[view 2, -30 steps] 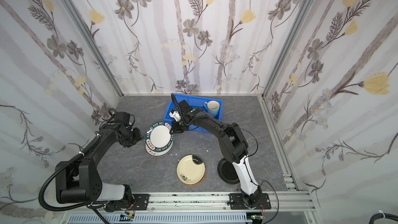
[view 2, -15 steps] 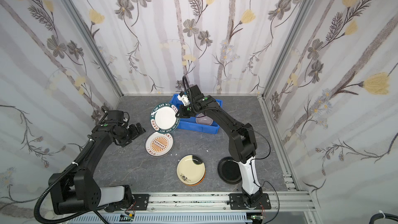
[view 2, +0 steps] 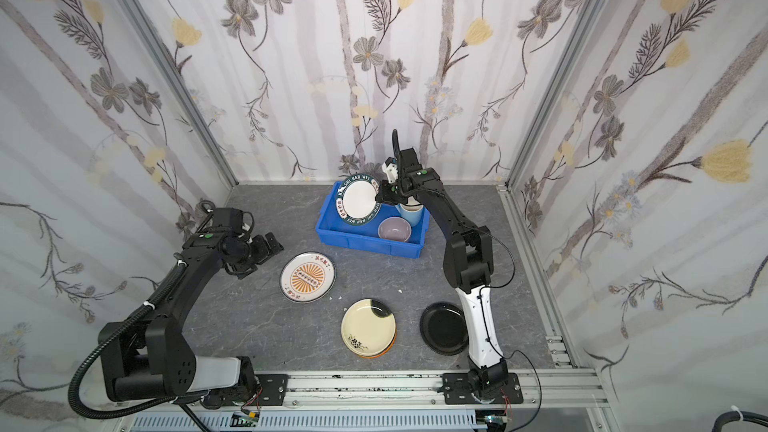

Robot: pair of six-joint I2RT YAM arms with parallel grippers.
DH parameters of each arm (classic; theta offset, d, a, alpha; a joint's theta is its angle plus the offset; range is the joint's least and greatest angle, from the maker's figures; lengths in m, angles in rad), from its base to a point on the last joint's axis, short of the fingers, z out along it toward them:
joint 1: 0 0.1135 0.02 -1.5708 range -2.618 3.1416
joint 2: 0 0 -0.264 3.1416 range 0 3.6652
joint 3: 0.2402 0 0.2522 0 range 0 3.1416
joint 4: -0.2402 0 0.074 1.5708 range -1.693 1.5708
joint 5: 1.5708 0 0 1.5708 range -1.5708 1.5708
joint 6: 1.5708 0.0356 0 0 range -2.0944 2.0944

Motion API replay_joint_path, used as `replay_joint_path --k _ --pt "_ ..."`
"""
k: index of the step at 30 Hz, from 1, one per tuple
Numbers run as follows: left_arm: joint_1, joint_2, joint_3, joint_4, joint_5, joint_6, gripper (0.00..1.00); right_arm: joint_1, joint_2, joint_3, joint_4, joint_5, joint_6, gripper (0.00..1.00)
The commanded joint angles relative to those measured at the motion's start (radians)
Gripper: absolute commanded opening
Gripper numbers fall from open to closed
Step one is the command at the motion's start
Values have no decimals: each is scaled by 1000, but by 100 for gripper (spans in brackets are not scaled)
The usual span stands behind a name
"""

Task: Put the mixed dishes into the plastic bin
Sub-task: 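Carry the green-rimmed plate into the blue bin with the right gripper and release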

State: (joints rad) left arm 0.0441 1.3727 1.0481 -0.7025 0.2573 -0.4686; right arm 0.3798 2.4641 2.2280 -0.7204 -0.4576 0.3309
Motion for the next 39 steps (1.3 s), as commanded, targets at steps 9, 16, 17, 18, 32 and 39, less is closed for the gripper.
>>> replay_joint_path --k 9,16,17,18,32,39 --pt "-6 69 34 -5 -48 -12 100 3 124 48 61 -18 11 3" --pt "-12 105 53 -12 -43 -6 100 32 153 48 55 -14 5 6" --pt "-12 113 53 -14 -43 -6 100 36 156 47 52 -11 2 7" --pt "-14 119 53 -15 -41 -5 100 40 158 47 49 -9 0 8" --pt "-15 151 24 -11 -11 43 100 50 137 45 -12 60 -2 44" --pt "-15 140 -25 11 13 57 100 58 105 23 -39 64 -17 57"
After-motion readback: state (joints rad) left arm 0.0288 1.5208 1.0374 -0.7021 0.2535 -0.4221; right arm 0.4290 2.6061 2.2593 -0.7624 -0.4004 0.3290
